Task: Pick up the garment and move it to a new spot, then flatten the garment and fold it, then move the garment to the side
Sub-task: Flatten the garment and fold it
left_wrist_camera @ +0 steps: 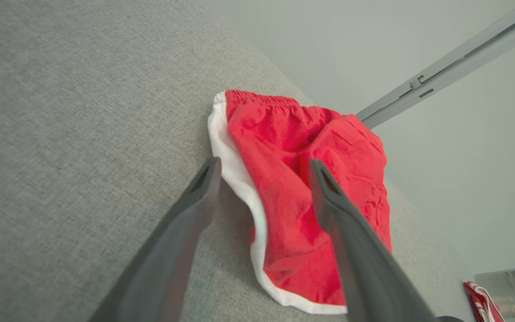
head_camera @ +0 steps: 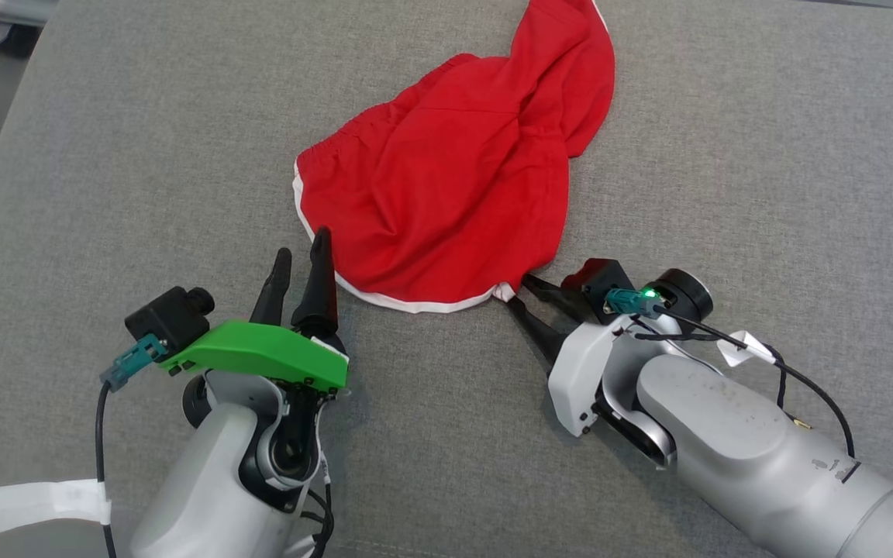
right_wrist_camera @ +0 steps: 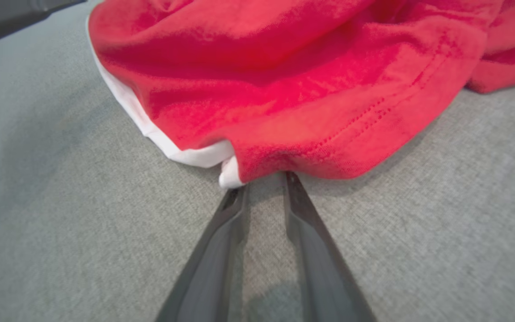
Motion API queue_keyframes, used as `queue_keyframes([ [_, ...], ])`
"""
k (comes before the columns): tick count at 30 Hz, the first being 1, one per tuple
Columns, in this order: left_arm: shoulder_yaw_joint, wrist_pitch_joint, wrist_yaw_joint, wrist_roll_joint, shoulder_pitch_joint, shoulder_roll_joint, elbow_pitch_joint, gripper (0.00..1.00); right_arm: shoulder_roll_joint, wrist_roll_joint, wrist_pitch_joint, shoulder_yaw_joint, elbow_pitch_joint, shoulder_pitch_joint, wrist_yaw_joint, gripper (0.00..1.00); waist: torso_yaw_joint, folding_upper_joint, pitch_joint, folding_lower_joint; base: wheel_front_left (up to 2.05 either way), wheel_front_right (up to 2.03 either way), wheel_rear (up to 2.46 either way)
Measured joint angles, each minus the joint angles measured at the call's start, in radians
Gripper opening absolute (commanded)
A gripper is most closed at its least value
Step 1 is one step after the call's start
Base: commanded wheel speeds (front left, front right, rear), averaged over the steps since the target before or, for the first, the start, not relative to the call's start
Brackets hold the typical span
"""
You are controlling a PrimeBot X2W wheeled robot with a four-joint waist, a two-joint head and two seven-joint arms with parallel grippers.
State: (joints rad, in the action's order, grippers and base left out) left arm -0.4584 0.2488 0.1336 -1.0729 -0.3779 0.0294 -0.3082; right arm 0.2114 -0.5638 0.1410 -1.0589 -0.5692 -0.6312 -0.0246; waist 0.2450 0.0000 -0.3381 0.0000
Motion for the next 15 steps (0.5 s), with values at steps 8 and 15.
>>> queue_keyframes([
  [8, 0.072, 0.0, 0.0, 0.029, 0.015, 0.0, 0.005, 1.0, -0.03, -0.013, 0.027, 0.001, -0.031, -0.003, 0.026, 0.0, -0.005, 0.0, 0.0, 0.0, 0.0, 0.0, 0.0],
  [15, 0.151, 0.003, 0.0, 0.052, 0.03, -0.001, 0.015, 1.0, -0.013, -0.036, 0.054, 0.026, -0.037, -0.004, 0.044, 0.0, -0.037, 0.0, 0.009, 0.0, 0.0, 0.0, 0.0],
])
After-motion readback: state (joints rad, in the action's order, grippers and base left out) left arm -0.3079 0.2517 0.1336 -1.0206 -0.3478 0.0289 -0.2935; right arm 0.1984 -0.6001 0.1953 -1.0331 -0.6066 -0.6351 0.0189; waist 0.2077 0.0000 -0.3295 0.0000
